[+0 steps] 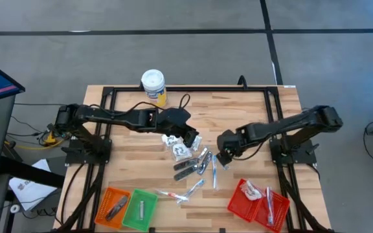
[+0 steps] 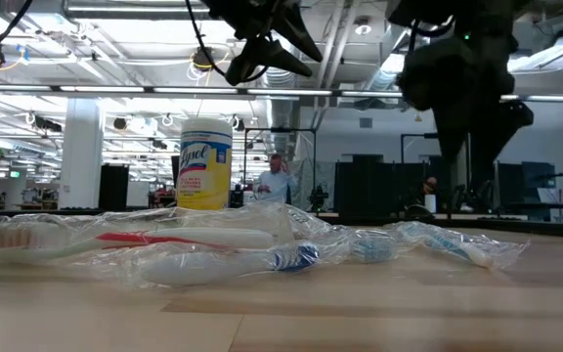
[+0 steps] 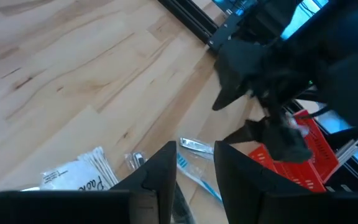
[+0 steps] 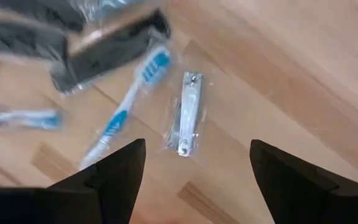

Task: Pick & Place Travel size toiletries
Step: Put the nail cutter into the green basket

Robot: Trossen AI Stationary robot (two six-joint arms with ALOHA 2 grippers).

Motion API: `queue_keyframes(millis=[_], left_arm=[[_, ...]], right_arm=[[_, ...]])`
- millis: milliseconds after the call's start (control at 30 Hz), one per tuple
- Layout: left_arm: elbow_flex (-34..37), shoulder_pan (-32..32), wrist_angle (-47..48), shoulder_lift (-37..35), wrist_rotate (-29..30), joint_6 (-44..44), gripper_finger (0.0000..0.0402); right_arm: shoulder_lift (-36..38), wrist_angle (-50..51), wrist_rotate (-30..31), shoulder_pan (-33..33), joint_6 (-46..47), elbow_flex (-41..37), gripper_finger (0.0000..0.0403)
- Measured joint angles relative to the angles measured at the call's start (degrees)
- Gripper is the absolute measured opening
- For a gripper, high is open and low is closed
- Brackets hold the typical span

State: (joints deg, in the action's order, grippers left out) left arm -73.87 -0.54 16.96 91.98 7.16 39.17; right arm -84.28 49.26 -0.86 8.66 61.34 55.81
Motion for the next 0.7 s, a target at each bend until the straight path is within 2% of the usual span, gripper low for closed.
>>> queue_keyframes(millis=[333,700], left_arm=[[0.04,0.35,-0.06,0.0,0.0,-0.36,0.0101],[0.04,0.35,-0.37,0.0,-0.02,-0.38,0.0101]], right_arm=[[-7.54,-1.36,4.01,2.71,-5.93,0.06,0.0281],[-12.64,-10.12,2.35,4.91,-5.8,0.11,0.0281]])
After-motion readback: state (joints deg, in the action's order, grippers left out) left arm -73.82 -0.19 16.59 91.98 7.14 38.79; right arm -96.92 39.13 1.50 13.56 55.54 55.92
